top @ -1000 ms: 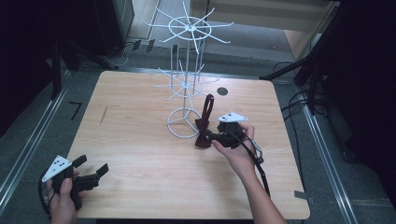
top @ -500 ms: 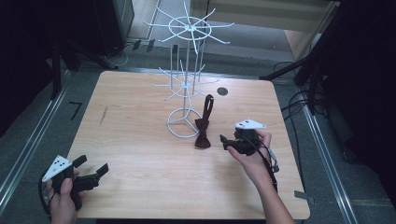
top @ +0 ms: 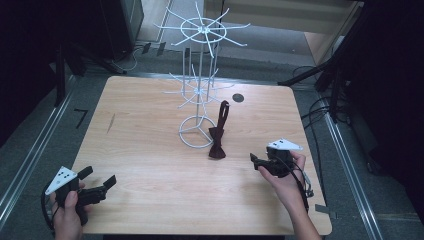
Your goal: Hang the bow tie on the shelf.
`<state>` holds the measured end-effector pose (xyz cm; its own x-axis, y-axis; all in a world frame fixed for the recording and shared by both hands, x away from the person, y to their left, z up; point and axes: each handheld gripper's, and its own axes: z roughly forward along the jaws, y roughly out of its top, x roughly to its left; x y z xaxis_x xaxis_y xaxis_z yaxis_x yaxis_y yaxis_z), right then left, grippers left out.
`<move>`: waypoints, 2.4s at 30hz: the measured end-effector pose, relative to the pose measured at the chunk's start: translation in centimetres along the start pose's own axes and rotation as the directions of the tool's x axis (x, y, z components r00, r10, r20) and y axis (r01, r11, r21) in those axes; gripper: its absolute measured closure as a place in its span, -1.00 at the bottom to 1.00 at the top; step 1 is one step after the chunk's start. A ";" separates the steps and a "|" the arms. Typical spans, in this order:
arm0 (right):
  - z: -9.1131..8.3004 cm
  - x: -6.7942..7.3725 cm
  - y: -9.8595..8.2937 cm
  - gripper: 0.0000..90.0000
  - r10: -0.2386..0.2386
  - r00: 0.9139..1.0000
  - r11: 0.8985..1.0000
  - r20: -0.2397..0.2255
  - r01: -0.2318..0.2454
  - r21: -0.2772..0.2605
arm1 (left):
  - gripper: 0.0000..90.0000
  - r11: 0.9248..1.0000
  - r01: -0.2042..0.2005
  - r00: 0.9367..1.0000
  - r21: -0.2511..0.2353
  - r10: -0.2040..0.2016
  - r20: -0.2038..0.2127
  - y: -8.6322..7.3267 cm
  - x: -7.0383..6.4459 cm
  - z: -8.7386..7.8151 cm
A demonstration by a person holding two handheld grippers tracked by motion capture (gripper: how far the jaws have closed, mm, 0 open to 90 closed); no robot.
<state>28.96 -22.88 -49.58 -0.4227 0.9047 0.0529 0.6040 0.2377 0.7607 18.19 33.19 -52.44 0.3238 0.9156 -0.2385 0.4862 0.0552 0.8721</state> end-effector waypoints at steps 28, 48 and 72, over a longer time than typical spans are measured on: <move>-2.4 -4.6 -5.6 -0.27 0.089 0.994 0.996 0.057 -0.089 0.005 | -1.00 1.000 0.001 1.000 0.000 -0.001 -0.004 0.0 0.0 0.0; -4.1 -7.0 -8.8 -0.27 0.143 0.986 0.990 0.082 -0.142 -0.023 | -1.00 1.000 0.001 1.000 0.001 -0.001 -0.006 0.0 0.0 -0.1; -7.3 -10.1 -12.7 -0.70 0.229 0.965 0.972 0.131 -0.220 -0.079 | -1.00 1.000 0.001 1.000 0.001 -0.001 -0.007 0.0 0.0 0.0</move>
<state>20.64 -37.58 -55.07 -0.1808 0.9734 0.1406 0.6268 0.0039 0.7791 18.14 33.16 -52.41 0.3176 0.9183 -0.2361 0.4873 0.0556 0.8715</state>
